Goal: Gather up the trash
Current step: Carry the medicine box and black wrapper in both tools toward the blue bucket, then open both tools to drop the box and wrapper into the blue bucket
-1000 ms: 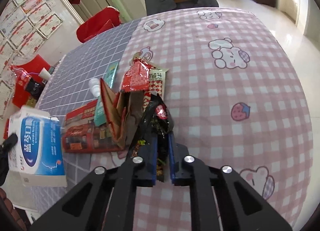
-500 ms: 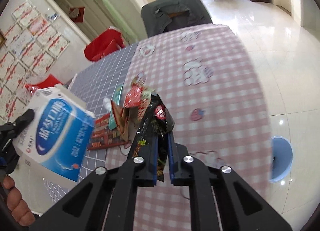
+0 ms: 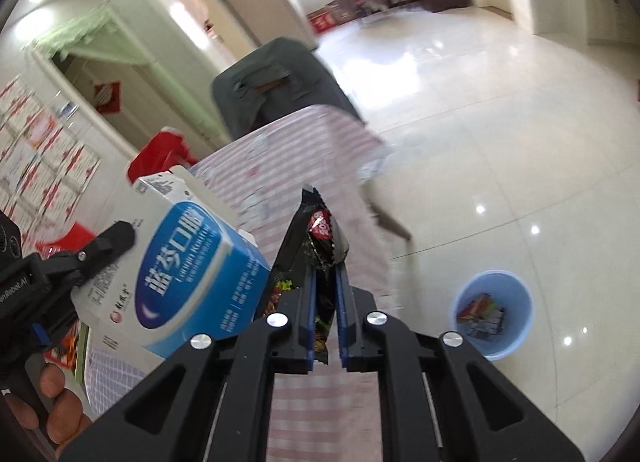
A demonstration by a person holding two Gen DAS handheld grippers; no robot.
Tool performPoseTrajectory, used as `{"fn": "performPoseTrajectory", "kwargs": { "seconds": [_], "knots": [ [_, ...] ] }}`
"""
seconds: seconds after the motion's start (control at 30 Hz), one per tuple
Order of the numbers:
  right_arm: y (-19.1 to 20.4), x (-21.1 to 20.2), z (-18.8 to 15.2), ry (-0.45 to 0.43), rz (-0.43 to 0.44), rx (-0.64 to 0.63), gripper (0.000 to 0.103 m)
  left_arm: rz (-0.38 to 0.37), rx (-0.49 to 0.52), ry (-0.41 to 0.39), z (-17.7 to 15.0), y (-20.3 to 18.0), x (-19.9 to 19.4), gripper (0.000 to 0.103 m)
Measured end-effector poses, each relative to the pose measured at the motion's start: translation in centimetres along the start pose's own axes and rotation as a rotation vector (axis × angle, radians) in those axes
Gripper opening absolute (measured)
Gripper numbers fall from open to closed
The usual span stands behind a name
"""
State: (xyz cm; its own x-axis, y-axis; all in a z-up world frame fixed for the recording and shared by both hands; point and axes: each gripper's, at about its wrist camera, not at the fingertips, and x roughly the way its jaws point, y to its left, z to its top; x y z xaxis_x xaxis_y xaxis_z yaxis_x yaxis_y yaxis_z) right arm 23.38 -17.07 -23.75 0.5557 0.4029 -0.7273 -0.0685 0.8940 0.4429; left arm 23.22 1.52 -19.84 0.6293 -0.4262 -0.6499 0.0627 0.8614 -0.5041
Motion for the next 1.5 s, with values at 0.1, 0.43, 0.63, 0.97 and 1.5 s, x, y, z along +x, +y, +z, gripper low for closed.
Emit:
{"fn": "performPoseTrajectory", "kwargs": {
  "seconds": [0.1, 0.43, 0.63, 0.97, 1.5],
  "knots": [
    [-3.8, -1.7, 0.6, -0.022, -0.037, 0.044, 0.009, -0.030, 0.034, 0.037, -0.4, -3.1, 2.8, 0.005],
    [-13.4, -5.2, 1.5, -0.060, -0.132, 0.153, 0.009, -0.087, 0.101, 0.156, -2.1, -10.9, 11.7, 0.005],
    [-17.7, -6.6, 1.2, -0.066, -0.172, 0.200, 0.009, -0.112, 0.123, 0.209, -3.5, -14.1, 15.8, 0.005],
    [-21.0, -7.3, 0.9, -0.057, -0.189, 0.247, 0.009, -0.042, 0.176, 0.310, -5.6, -16.8, 19.6, 0.007],
    [-20.4, -6.4, 1.2, -0.034, -0.175, 0.244, 0.009, -0.005, 0.160, 0.269, -4.8, -15.6, 19.0, 0.064]
  ]
}}
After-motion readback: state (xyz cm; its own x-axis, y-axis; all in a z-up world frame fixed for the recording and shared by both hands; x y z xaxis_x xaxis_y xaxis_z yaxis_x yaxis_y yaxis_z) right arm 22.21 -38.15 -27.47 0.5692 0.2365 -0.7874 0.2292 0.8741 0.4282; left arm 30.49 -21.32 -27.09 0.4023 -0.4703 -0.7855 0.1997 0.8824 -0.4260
